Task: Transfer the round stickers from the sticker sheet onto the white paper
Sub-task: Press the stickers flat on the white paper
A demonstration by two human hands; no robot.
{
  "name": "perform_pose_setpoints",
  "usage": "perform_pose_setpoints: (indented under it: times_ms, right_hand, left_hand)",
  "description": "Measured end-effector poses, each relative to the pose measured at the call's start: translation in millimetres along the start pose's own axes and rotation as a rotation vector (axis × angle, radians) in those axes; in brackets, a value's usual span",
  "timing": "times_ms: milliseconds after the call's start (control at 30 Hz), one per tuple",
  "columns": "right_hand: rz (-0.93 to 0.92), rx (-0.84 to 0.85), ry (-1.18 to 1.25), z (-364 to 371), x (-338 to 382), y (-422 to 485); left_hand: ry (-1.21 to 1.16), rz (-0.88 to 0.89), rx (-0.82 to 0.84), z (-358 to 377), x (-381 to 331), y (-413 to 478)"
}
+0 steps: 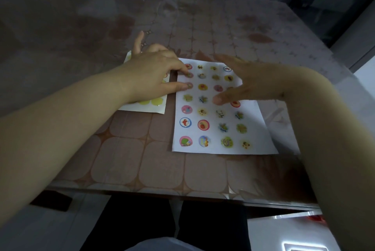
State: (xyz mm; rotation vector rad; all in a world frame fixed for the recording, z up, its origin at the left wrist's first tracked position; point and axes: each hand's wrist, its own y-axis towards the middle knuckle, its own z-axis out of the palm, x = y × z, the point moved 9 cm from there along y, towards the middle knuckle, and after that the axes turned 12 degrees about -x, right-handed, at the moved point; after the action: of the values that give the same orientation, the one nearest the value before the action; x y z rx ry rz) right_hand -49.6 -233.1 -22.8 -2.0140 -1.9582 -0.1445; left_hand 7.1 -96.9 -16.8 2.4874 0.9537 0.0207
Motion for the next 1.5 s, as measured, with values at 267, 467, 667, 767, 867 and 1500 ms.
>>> perform_pose_setpoints:
  times_ms: [267, 467, 667, 767, 867, 1500]
  right_hand:
    - [-0.015, 0.051, -0.076, 10.5, -5.3, 5.1]
    - [0.016, 0.058, -0.112, 12.7, -6.5, 7.5]
    - [0.098, -0.021, 0.019, -9.7, -33.0, 1.2]
    - [0.114, -0.026, 0.016, -16.6, -45.4, -0.7]
    - [0.109, 0.022, -0.020, -9.2, -42.6, 0.7]
    - [0.098, -0.130, 0.147, -20.9, -23.9, -0.1]
  left_hand:
    - [-0.003, -0.004, -0.014, 0.3, 1.5, -0.1]
    - [0.006, -0.004, -0.008, 1.0, 1.2, -0.8]
    - [0.002, -0.009, -0.013, 0.1, -1.7, -1.5]
    - [0.006, -0.012, -0.001, 0.8, -1.1, -1.4]
    - [0.002, -0.015, 0.008, 0.9, 0.5, -1.3]
    - [0.028, -0.024, 0.004, 2.5, -1.5, 0.2]
